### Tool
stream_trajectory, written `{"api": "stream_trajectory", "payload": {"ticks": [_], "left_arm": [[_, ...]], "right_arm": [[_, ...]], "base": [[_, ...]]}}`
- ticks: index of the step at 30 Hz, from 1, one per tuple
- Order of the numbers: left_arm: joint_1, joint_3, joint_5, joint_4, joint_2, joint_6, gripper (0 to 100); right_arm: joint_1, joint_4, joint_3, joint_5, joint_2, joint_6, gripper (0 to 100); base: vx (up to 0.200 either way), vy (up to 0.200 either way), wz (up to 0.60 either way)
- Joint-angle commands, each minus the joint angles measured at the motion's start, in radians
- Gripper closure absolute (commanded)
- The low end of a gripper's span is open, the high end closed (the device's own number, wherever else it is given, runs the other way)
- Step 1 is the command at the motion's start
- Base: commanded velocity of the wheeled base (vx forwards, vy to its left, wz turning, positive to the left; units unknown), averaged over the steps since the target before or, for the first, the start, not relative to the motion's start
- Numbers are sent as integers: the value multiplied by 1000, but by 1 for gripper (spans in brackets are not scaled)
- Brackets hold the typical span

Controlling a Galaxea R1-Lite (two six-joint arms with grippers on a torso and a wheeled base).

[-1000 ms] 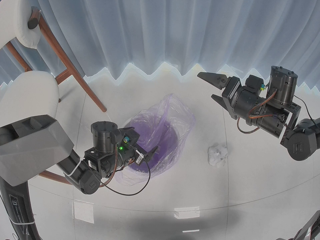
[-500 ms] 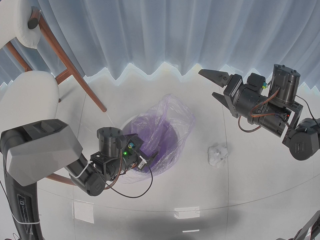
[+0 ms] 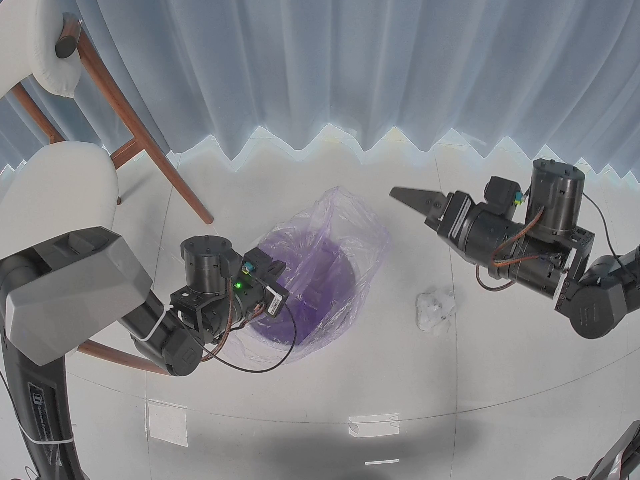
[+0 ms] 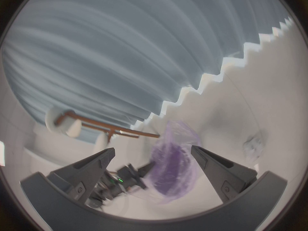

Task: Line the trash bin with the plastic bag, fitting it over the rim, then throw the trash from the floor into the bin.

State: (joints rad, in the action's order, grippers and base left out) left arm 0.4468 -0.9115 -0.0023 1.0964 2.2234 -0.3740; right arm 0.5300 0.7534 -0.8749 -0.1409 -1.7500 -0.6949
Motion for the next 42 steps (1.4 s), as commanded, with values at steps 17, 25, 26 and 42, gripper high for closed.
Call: {"api": "stream_trajectory", "payload": {"ticks": [17,25,26,42], "left_arm": [[-17,102,5,-16,-183,517,100],[-68,135,22,-1,-176,547,100],[-69,135,22,-1,-176,547,100],[-146,91,22,0,-120,698,100]], "right_arm": [[-42,-2,-111,-5,-404,327,0],[-42,0,-151,-5,-471,333,0],[-42,0,-153,-5,-471,333,0],[-87,14,-185,-5,-537,334,100]], "base": [[0,0,0],[0,0,0],[0,0,0],[0,0,0]]}}
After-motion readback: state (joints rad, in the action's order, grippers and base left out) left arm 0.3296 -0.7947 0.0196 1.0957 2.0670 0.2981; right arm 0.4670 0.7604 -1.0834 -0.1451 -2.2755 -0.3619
